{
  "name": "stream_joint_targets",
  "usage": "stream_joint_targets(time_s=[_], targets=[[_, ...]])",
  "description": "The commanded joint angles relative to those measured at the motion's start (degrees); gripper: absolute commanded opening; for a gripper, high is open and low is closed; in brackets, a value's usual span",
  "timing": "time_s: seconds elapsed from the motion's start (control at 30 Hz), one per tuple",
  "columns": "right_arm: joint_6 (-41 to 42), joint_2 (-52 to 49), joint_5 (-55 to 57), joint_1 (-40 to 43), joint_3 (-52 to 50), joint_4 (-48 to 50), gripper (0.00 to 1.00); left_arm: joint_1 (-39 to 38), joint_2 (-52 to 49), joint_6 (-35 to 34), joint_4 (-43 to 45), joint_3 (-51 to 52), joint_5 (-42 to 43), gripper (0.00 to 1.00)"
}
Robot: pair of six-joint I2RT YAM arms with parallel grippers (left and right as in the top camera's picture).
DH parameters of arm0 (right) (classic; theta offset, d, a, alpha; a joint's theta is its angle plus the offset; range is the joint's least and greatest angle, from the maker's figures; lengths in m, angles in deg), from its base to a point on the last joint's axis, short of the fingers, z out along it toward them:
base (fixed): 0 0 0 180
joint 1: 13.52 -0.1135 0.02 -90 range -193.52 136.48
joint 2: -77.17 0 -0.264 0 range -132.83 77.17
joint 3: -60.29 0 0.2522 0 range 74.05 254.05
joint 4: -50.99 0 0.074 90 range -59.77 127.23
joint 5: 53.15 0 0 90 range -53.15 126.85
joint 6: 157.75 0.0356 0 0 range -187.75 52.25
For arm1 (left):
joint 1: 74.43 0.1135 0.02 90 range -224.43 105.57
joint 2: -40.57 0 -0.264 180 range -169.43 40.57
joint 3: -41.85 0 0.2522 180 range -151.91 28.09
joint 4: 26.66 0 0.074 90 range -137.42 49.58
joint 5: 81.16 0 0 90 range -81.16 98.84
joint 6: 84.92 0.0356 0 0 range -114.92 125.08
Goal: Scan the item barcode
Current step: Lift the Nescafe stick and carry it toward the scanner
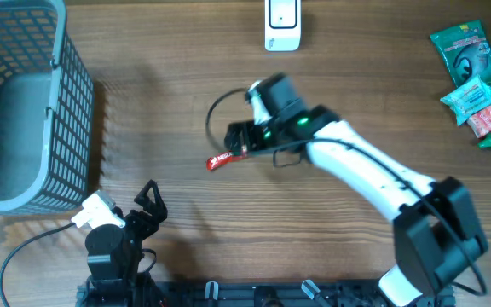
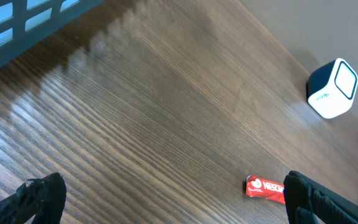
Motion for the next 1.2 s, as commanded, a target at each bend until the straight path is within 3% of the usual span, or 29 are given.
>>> stream_joint_targets(time_s=[0.0, 0.2, 0.27, 0.33, 0.47, 0.63, 0.8, 0.97, 1.07, 1.17], targets=[[-7.9, -4.0, 16.9, -6.2, -0.3, 2.7, 1.0, -0.3, 0.0, -0.3, 0.0, 0.6, -0.6, 1.0], [-26.1, -6.1, 27.5, -9.0, -0.3, 0.8, 1.0, -0.3, 0.0, -0.3, 0.0, 0.6, -0.6, 1.0], [-28.2, -6.1, 28.0, -8.6, -0.3, 1.2, 1.0, -0.3, 0.0, -0.3, 0.0, 0.6, -0.6, 1.0], [-29.5, -6.2, 23.9, -8.4, -0.3, 2.3, 1.0, -0.3, 0.0, -0.3, 0.0, 0.6, -0.6, 1.0], [-40.1, -7.7, 10.2, -8.5, -0.3, 3.9, 0.98, -0.3, 0.0, -0.3, 0.0, 0.6, -0.6, 1.0], [-46.2, -11.8, 10.3, -8.5, -0.3, 4.7, 0.81, -0.3, 0.0, -0.3, 0.0, 0.6, -0.6, 1.0], [-47.2, -16.3, 17.2, -8.5, -0.3, 6.0, 0.8, -0.3, 0.0, -0.3, 0.0, 0.6, -0.6, 1.0], [-47.2, -17.8, 22.8, -8.5, -0.3, 8.1, 0.72, -0.3, 0.0, -0.3, 0.0, 0.6, -0.6, 1.0], [-47.2, -17.8, 22.5, -8.5, -0.2, 8.8, 0.6, -0.3, 0.0, -0.3, 0.0, 0.6, -0.6, 1.0], [-46.9, -17.8, 19.2, -8.5, -0.2, 7.5, 0.23, -0.3, 0.0, -0.3, 0.0, 0.6, -0.6, 1.0]])
